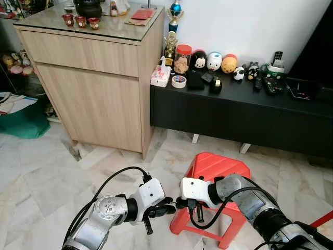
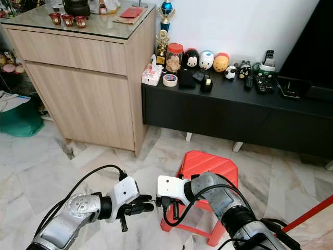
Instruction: Hang keys on a hook
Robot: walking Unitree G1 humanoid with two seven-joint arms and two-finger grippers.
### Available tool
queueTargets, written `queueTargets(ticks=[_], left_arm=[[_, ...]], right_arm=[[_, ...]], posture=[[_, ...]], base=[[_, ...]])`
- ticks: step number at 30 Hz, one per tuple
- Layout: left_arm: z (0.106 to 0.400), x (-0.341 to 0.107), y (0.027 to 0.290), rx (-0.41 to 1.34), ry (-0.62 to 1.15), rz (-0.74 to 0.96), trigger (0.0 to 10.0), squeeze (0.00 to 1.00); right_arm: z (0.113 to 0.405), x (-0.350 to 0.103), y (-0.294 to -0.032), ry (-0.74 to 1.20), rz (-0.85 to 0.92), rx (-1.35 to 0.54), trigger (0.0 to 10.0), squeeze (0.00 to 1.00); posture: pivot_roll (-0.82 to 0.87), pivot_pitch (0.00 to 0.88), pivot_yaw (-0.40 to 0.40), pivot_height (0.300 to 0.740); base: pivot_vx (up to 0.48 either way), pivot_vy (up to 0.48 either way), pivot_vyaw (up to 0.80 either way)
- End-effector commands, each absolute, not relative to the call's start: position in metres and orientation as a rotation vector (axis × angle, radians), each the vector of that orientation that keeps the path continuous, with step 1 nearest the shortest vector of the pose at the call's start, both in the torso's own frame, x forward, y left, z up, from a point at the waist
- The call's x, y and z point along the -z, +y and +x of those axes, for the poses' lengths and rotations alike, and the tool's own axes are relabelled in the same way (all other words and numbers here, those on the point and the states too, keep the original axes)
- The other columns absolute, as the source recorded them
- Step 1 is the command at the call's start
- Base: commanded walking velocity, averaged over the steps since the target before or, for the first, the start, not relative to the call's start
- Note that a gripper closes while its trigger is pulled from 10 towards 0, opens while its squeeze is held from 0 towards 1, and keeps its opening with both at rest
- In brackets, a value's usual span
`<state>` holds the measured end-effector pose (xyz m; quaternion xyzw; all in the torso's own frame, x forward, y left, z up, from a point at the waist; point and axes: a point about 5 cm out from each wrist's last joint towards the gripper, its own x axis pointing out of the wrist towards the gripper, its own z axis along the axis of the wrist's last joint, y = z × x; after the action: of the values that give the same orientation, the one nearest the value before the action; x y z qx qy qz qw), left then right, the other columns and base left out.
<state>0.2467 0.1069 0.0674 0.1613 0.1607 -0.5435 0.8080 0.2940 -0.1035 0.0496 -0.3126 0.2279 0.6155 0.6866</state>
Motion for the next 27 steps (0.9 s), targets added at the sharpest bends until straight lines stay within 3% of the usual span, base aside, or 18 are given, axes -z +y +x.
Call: queueTargets(ticks=[1,3,5,6,8,11,12,13,14,15,27], left_arm=[[0.245,-0.069,0.104,1.177,0.339,0.340,10.0,0.00],[0.246,-0.070,0.104,1.174,0.335,0.337,10.0,0.00],[0.246,-0.071,0.104,1.170,0.328,0.328,9.0,0.00],[0.247,-0.072,0.103,1.169,0.326,0.326,9.7,0.00],[0.247,-0.072,0.103,1.167,0.324,0.322,10.0,0.00],[0.247,-0.073,0.102,1.169,0.324,0.312,9.8,0.00],[0.246,-0.072,0.102,1.174,0.326,0.306,7.9,0.00],[0.246,-0.072,0.101,1.175,0.327,0.306,7.9,0.00],[0.246,-0.072,0.101,1.176,0.326,0.305,2.6,0.00],[0.245,-0.072,0.100,1.178,0.325,0.302,0.0,0.00],[0.243,-0.073,0.093,1.198,0.315,0.275,0.0,0.00]], right_arm=[[0.299,-0.055,-0.105,0.495,-0.704,-1.365,10.0,0.00],[0.299,-0.055,-0.104,0.494,-0.703,-1.366,10.0,0.00],[0.298,-0.054,-0.105,0.496,-0.703,-1.367,10.0,0.00],[0.298,-0.054,-0.105,0.496,-0.703,-1.368,10.0,0.00],[0.298,-0.054,-0.105,0.498,-0.703,-1.368,10.0,0.00],[0.298,-0.054,-0.105,0.498,-0.704,-1.369,10.0,0.00],[0.298,-0.054,-0.105,0.499,-0.704,-1.369,10.0,0.00],[0.298,-0.054,-0.105,0.499,-0.704,-1.369,10.0,0.00],[0.298,-0.054,-0.105,0.499,-0.704,-1.370,10.0,0.00],[0.298,-0.053,-0.105,0.499,-0.704,-1.370,10.0,0.00],[0.298,-0.053,-0.104,0.500,-0.707,-1.367,10.0,0.00]], posture=[[0.08,0.000,-0.099,0.740],[0.08,0.000,-0.098,0.740],[0.08,0.000,-0.098,0.740],[0.08,0.000,-0.098,0.740],[0.08,0.000,-0.098,0.740],[0.08,0.000,-0.098,0.740],[0.08,0.000,-0.098,0.740],[0.08,0.000,-0.098,0.740],[0.08,0.000,-0.098,0.740],[0.08,0.000,-0.098,0.740],[0.08,0.000,-0.097,0.740]], base=[[0.000,0.000,0.00],[0.000,0.000,0.00],[0.000,0.000,0.00],[0.000,0.000,0.00],[0.000,0.000,0.00],[0.000,0.000,0.00],[0.000,0.000,0.00],[0.000,0.000,0.00],[0.000,0.000,0.00],[0.000,0.000,0.00],[0.000,0.000,0.00]])
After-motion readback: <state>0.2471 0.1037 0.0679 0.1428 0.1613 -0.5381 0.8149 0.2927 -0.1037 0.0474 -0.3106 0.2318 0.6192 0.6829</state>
